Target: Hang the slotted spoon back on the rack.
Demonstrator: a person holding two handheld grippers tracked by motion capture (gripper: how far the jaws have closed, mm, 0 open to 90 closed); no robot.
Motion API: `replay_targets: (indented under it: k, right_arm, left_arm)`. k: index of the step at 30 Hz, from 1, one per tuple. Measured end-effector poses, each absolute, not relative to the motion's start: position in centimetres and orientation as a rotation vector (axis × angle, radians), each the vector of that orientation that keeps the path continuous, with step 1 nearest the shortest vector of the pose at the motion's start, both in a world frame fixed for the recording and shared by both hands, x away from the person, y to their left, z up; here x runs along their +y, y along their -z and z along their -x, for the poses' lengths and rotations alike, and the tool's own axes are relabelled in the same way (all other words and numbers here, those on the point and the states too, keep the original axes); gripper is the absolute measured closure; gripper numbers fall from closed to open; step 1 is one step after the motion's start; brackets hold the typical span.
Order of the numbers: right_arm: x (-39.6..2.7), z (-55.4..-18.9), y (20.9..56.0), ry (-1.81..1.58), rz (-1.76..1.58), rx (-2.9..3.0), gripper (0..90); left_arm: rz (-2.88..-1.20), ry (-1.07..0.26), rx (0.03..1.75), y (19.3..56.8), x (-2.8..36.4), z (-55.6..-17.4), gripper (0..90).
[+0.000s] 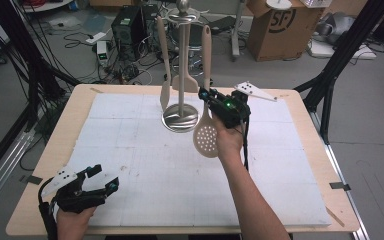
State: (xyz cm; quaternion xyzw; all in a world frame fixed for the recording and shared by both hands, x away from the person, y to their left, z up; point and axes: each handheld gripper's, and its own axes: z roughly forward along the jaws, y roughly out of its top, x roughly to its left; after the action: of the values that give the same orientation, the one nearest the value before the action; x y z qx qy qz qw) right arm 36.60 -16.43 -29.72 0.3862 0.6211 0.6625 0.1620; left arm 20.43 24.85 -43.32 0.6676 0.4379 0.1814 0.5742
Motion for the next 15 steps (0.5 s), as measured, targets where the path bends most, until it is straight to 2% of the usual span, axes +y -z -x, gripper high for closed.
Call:
replay_targets:
  k: [15]
  right_arm:
    - [-15.8,-38.7,28.5,-1.871,-1.121,1.801,77.8]
  left_arm:
    - [-1.566,-0.42,1.024,43.3,24.8,-20.4,15.1]
